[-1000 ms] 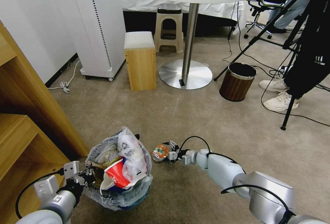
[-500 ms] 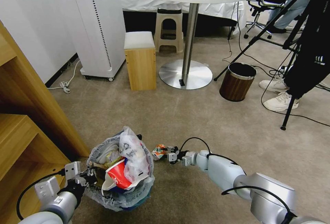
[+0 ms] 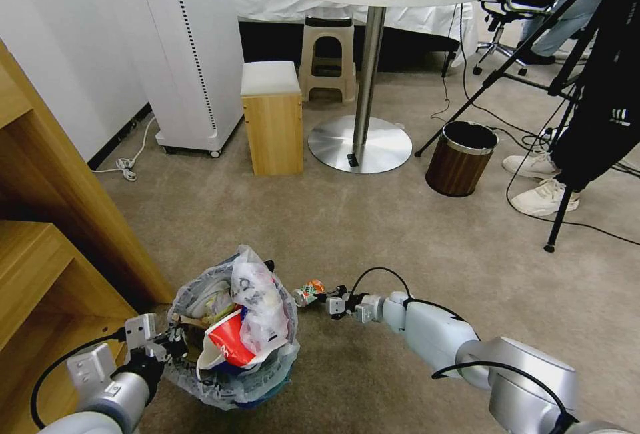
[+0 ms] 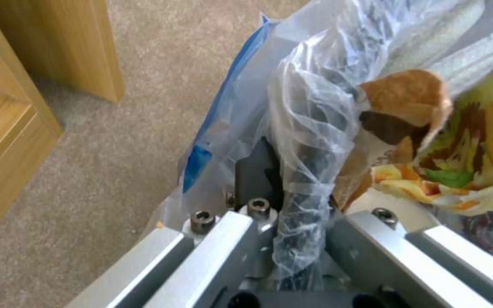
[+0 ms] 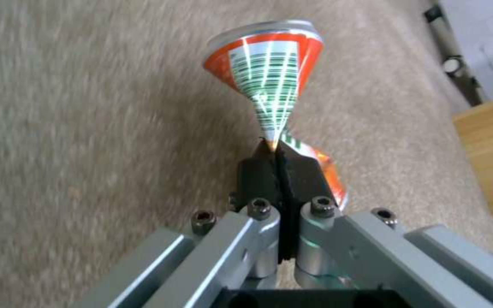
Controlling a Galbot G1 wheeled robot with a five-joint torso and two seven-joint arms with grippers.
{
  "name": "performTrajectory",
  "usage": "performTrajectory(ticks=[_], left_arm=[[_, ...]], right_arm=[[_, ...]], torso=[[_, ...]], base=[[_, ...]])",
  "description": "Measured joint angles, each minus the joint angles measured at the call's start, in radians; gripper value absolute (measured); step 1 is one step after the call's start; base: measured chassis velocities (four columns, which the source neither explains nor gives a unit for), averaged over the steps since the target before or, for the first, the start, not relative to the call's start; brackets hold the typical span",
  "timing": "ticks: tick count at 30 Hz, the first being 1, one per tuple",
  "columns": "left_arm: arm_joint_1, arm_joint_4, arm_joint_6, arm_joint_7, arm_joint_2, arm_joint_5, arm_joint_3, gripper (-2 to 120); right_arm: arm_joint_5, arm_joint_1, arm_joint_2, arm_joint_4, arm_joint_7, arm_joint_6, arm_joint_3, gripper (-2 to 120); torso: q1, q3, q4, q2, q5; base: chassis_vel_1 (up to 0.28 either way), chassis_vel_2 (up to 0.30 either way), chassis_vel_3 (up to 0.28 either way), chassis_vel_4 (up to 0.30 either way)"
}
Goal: Pick up the trash bin and place the garbage on the floor into it.
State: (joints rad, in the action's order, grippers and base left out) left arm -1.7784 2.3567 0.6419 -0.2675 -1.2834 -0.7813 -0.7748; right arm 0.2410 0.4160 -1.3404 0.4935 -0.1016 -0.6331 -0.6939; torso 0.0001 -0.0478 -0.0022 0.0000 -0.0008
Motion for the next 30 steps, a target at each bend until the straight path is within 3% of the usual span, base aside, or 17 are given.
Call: performTrajectory(ticks=[6, 9, 11, 13, 14, 17, 21, 25, 30], left_arm=[[0.008, -0.016, 0.000, 0.000, 0.005, 0.002, 0.001, 0], [0.010, -0.022, 0.000, 0.000, 0.009, 0.002, 0.001, 0], [0.018, -0.045, 0.000, -0.002, 0.020, 0.004, -0.002, 0], [0.020, -0.052, 0.000, -0.003, 0.022, 0.006, -0.002, 0], [0.024, -0.066, 0.001, -0.004, 0.023, 0.011, -0.001, 0], [0.025, -0.073, 0.001, -0.004, 0.022, 0.016, 0.001, 0], [0.021, -0.077, 0.005, -0.004, 0.018, 0.028, 0.006, 0], [0.009, -0.065, 0.009, -0.003, 0.004, 0.042, 0.007, 0], [-0.001, -0.062, 0.010, -0.001, -0.007, 0.058, 0.007, 0]], right_arm=[[-0.226, 0.014, 0.084, 0.157, -0.038, 0.019, -0.014, 0], [-0.260, 0.018, 0.110, 0.200, -0.046, 0.020, -0.001, 0], [-0.299, 0.027, 0.197, 0.298, -0.090, -0.021, 0.070, 0], [-0.301, 0.027, 0.219, 0.313, -0.103, -0.041, 0.087, 0], [-0.314, 0.025, 0.267, 0.342, -0.138, -0.083, 0.119, 0], [-0.345, 0.022, 0.296, 0.366, -0.174, -0.118, 0.137, 0], [-0.531, 0.010, 0.361, 0.465, -0.340, -0.174, 0.168, 0], [-0.685, -0.008, 0.401, 0.607, -0.457, -0.173, 0.182, 0], [-0.759, -0.025, 0.440, 0.778, -0.493, -0.135, 0.180, 0]], torso=[[0.000, 0.000, 0.0001, 0.000, 0.0001], [0.000, 0.000, 0.0000, 0.000, 0.0000], [0.000, 0.000, -0.0001, 0.000, -0.0002], [0.000, 0.000, -0.0001, 0.000, 0.0001], [0.000, 0.000, -0.0002, 0.000, -0.0002], [0.000, 0.000, -0.0004, 0.000, 0.0000], [0.000, 0.000, -0.0001, 0.000, 0.0004], [0.000, 0.000, 0.0000, 0.000, 0.0003], [0.000, 0.000, 0.0002, 0.000, -0.0001]], base=[[0.000, 0.000, 0.000, 0.000], [0.000, 0.000, 0.000, 0.000], [0.000, 0.000, 0.000, 0.000], [0.000, 0.000, 0.000, 0.000], [0.000, 0.000, 0.000, 0.000], [0.000, 0.000, 0.000, 0.000], [0.000, 0.000, 0.000, 0.000], [0.000, 0.000, 0.000, 0.000], [0.000, 0.000, 0.000, 0.000]])
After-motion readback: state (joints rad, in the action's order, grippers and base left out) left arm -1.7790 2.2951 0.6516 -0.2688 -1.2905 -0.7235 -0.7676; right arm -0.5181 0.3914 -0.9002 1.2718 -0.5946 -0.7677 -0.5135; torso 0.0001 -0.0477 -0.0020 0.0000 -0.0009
